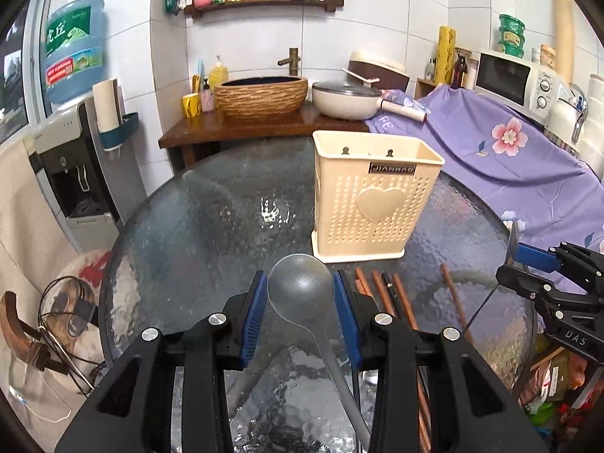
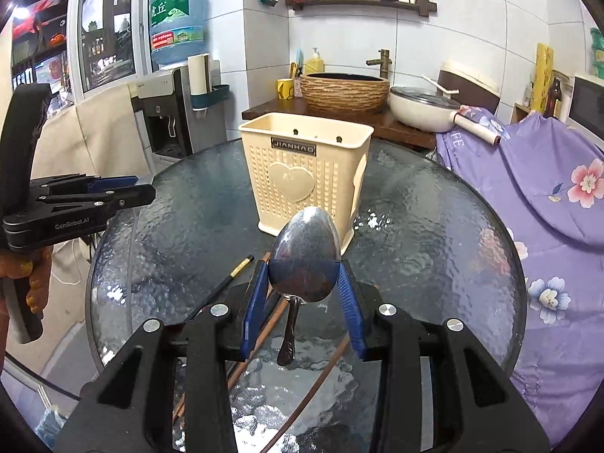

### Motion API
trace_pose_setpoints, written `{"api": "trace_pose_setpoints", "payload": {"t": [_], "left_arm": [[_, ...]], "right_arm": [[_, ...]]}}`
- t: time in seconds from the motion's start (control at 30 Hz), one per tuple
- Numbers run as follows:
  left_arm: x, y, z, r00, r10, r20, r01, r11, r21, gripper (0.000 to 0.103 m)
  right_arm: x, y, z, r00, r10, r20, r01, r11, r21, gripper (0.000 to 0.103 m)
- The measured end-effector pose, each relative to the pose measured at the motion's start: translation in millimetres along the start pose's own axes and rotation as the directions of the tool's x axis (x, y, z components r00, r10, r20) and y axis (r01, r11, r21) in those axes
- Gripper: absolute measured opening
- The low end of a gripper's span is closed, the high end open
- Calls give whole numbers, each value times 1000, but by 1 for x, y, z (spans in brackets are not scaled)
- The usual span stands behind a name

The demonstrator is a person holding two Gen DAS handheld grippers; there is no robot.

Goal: Organize utensils
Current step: 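Carry the ladle and spoon into the cream holder while both tools open to release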

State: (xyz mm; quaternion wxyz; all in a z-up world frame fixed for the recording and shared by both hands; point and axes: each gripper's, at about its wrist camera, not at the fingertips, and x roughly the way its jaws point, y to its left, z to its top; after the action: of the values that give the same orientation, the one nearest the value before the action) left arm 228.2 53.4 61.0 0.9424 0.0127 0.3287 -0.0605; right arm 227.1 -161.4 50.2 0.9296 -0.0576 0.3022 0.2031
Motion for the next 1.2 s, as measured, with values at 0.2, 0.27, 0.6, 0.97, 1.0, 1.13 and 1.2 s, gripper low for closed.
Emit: {"api": "trace_pose_setpoints", "payload": {"t": [0.2,0.27,0.6,0.97,1.0,1.13,1.2], "left_arm": [[-3,-6,12,999,1,49,-1,1000,-3,35],[-3,-7,17,998,8,66,-8,1000,-1,35],[-13,-13,118,965,47,257,-33,998,-57,35],[38,-38,188,889,228,397,-212,974,-84,35],[45,-38,185,889,237,391,-223,971,-81,35],[69,-35,164,898,237,371,-225,971,-77,35],[75,-35,152,903,237,359,-226,971,-72,35]], "right_arm": [[1,-1,12,1000,0,12,0,1000,1,38],[-1,-1,19,1000,13,23,-13,1000,8,38],[-24,-15,104,988,62,142,-70,996,51,38],[-7,-42,186,972,-27,232,0,993,116,38],[0,-42,185,973,-32,227,6,993,116,38],[32,-41,164,979,-47,198,28,995,100,38],[47,-39,150,982,-47,181,32,996,86,38]]}}
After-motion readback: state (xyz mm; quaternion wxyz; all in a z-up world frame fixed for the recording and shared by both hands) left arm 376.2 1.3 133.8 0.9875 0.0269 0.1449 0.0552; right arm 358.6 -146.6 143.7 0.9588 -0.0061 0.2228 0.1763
